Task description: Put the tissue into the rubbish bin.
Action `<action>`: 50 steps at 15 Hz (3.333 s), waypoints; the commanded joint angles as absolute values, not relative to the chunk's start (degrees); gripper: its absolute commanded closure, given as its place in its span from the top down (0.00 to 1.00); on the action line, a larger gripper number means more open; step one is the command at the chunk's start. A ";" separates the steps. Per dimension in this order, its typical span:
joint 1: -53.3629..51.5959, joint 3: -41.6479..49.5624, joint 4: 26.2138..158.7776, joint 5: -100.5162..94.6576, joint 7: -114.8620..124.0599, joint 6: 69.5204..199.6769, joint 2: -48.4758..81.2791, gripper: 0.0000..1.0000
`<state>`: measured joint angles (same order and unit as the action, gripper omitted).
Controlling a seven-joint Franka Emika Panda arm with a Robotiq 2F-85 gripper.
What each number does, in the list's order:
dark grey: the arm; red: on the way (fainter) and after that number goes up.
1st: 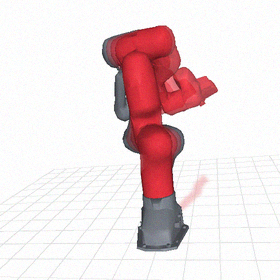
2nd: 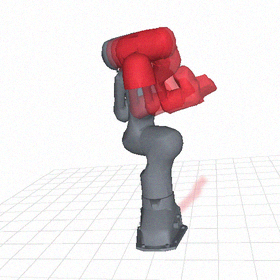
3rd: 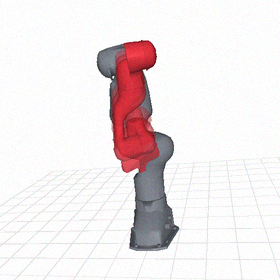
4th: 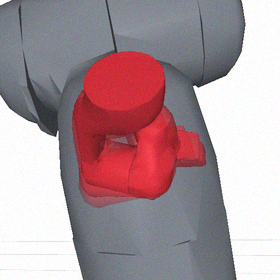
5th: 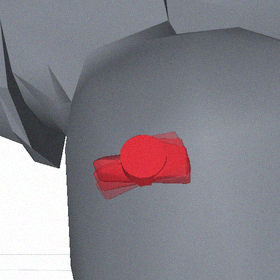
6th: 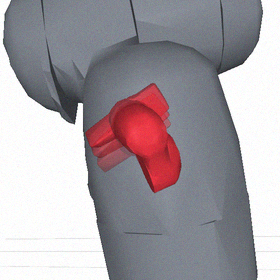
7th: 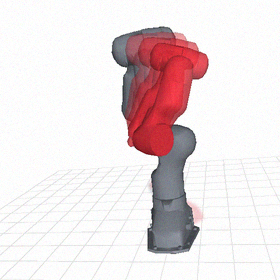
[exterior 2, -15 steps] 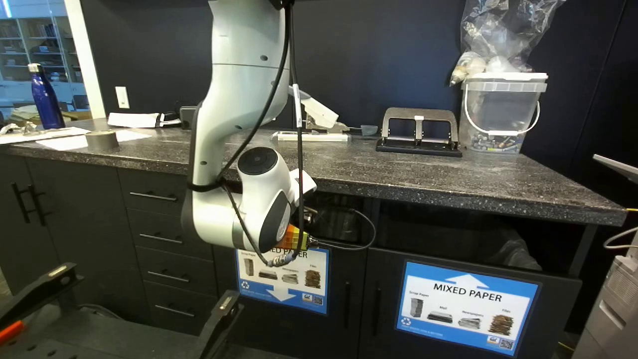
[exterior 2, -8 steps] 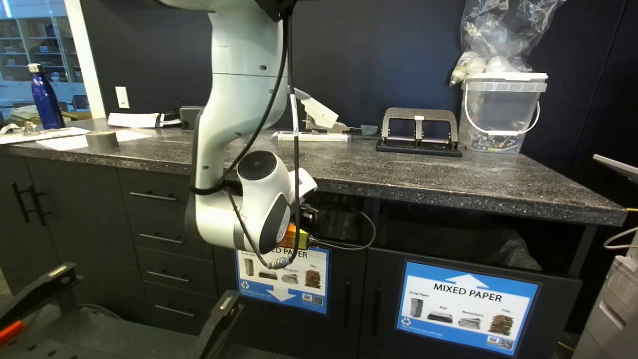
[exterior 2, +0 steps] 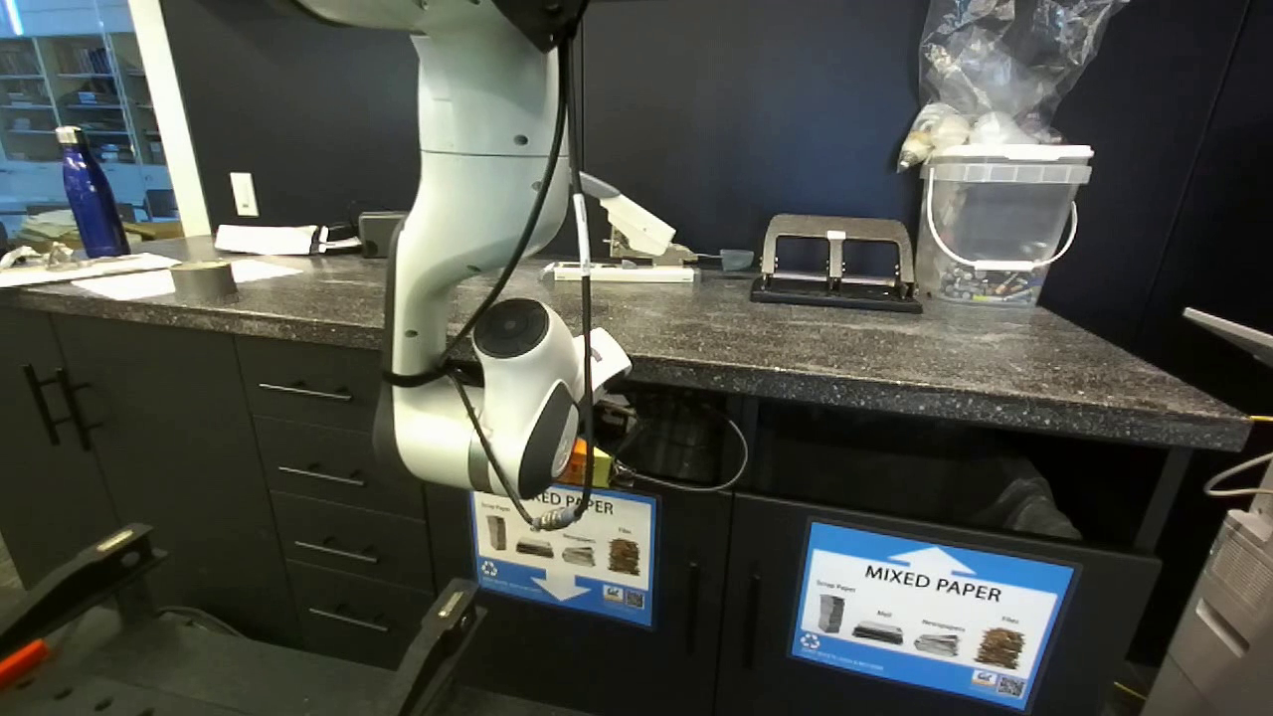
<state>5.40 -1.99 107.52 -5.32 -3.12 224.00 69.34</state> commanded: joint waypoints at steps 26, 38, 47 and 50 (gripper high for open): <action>-6.46 3.18 147.93 -10.82 -12.88 187.20 25.60 1.00; -7.33 -5.49 155.22 -7.05 -19.16 132.45 -12.35 1.00; -13.32 -1.41 160.03 -0.13 -26.43 124.28 -40.70 1.00; -13.83 0.31 159.31 1.15 -25.43 120.50 -50.41 1.00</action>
